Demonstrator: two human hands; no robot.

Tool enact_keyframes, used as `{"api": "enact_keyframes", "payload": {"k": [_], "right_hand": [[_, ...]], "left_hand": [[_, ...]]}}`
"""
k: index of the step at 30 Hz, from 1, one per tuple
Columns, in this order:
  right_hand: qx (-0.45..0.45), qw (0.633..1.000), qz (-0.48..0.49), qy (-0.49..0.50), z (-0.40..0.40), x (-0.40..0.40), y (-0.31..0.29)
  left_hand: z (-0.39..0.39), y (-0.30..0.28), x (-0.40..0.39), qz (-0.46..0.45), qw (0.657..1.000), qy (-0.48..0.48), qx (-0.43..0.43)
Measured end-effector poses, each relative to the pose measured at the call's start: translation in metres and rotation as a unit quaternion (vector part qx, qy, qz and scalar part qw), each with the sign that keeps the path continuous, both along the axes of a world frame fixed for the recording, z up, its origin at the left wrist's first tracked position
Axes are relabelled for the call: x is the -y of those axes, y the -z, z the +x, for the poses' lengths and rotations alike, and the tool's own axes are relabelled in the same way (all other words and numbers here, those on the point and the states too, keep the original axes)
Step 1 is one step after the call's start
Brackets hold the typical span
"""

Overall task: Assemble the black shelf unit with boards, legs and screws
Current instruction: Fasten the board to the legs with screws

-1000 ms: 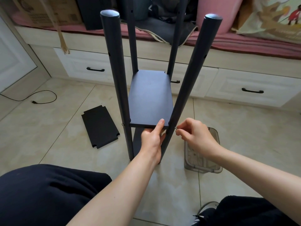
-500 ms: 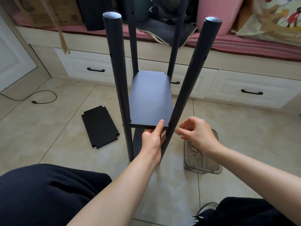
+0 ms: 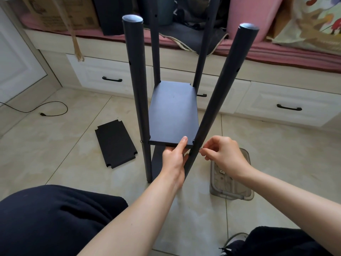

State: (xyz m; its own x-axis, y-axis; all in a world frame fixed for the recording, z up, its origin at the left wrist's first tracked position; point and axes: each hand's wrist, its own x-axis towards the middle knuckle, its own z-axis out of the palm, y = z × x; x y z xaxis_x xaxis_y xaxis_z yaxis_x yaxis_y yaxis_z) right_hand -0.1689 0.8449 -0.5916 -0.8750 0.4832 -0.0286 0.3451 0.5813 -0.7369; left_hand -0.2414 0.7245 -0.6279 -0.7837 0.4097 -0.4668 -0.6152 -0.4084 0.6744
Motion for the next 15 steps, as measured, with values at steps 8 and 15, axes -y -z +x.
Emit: {"api": "enact_keyframes", "payload": {"k": [8, 15], "right_hand": [[-0.005, 1.0, -0.018, -0.021, -0.0013, -0.0034, 0.0003], [0.029, 0.99, -0.095, -0.102, -0.0078, -0.0104, -0.0023]], "left_hand": [[0.0005, -0.0017, 0.0006, 0.007, 1.0, -0.002, 0.001], [0.0013, -0.0023, 0.0016, 0.0, 1.0, -0.002, -0.007]]}}
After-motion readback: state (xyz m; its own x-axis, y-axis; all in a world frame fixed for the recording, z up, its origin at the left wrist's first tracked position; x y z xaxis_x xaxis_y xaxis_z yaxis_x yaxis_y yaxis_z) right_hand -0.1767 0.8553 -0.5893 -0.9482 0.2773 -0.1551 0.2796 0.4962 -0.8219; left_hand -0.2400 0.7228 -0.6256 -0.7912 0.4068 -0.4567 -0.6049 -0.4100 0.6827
